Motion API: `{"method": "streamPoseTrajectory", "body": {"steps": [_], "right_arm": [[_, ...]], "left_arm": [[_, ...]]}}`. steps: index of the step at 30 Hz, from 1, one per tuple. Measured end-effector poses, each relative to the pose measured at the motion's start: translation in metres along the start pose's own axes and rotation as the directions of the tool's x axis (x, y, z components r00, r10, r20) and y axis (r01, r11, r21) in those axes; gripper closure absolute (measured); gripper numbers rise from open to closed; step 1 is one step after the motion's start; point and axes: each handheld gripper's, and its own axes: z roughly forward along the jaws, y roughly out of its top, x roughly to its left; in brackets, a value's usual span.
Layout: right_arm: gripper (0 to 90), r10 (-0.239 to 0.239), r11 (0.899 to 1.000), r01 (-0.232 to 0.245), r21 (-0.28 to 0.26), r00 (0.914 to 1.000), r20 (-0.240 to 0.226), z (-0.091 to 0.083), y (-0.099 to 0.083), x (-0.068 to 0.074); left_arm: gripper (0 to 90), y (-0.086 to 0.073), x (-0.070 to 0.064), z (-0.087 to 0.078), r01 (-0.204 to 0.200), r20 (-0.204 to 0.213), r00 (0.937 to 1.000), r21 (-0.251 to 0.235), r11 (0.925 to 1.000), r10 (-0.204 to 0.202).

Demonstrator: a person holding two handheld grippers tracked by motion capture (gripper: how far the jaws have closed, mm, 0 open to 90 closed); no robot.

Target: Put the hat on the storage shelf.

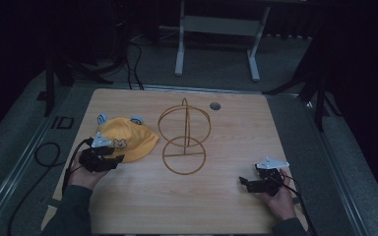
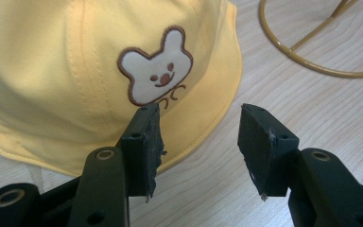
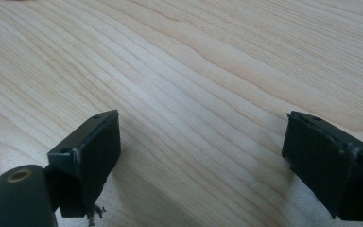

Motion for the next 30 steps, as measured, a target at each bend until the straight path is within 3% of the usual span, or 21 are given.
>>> {"method": "streamPoseTrajectory", "body": {"steps": [10, 19, 30], "right_arm": [[12.1, 0.001, 1.0, -0.001, 0.0, 1.0, 0.001, 0.0, 0.0, 0.0], [12.3, 0.005, 1.0, -0.005, -0.002, 1.0, 0.007, 0.0, 0.0, 0.0], [12.4, 0.005, 1.0, -0.005, -0.002, 1.0, 0.006, -0.001, -0.001, 0.001]], "left_arm": [[49.7, 0.004, 0.004, -0.006, 0.007, -0.012, 0.9999, 0.017, 0.9998, -0.007], [49.6, 0.012, 0.012, -0.017, -0.014, -0.016, 0.9998, 0.027, 0.9995, 0.015], [50.4, 0.02, 0.023, -0.024, -0.023, 0.004, 0.9997, 0.046, 0.9987, 0.023]]}}
